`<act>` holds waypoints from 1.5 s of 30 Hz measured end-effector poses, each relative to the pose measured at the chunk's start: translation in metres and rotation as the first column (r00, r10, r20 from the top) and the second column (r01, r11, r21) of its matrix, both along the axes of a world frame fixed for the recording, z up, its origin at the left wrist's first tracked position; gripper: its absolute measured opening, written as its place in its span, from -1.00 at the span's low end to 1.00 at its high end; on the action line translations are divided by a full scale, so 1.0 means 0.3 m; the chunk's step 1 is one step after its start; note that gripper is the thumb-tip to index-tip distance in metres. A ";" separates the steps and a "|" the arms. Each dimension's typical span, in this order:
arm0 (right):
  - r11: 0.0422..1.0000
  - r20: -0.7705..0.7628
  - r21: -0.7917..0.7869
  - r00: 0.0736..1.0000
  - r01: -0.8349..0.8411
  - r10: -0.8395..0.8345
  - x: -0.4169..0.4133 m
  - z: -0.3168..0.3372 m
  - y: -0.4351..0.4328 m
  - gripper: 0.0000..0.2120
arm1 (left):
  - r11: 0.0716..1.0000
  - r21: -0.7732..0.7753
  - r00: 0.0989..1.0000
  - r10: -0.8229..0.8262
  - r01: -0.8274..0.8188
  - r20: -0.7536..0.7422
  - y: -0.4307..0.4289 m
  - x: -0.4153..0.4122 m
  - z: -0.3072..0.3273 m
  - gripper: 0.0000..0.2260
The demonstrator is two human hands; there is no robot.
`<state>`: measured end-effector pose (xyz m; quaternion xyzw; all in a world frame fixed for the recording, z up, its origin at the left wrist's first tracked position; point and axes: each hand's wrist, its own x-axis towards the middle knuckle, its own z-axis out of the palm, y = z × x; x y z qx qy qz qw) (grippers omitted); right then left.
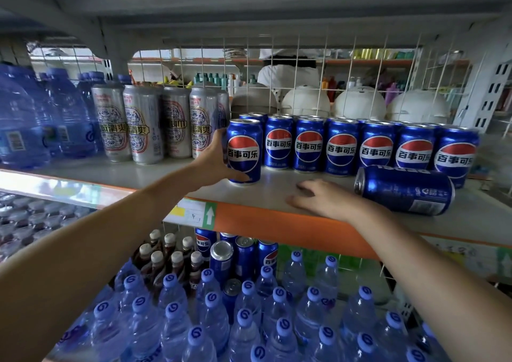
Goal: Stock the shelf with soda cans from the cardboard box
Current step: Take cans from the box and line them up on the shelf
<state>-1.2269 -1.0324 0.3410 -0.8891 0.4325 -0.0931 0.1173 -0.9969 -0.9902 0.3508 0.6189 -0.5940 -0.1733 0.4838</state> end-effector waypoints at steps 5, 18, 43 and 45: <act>1.000 0.010 0.005 1.000 0.007 -0.007 0.000 -0.004 -0.005 -0.30 | 0.999 0.024 1.000 0.029 -0.029 0.003 -0.046 0.016 -0.005 -0.12; 1.000 -0.007 -0.002 1.000 0.016 -0.016 0.002 -0.002 -0.005 -0.33 | 0.998 0.039 0.998 0.060 -0.059 -0.032 -0.113 0.038 -0.003 -0.09; 1.000 -0.004 0.010 1.000 0.024 -0.024 -0.002 0.003 0.001 -0.35 | 0.995 0.099 0.997 0.033 -0.027 -0.063 -0.129 0.066 -0.002 -0.12; 1.000 -0.003 0.011 1.000 0.021 -0.021 -0.002 0.003 0.002 -0.35 | 0.994 0.101 0.998 0.054 -0.051 -0.026 -0.128 0.068 -0.006 -0.13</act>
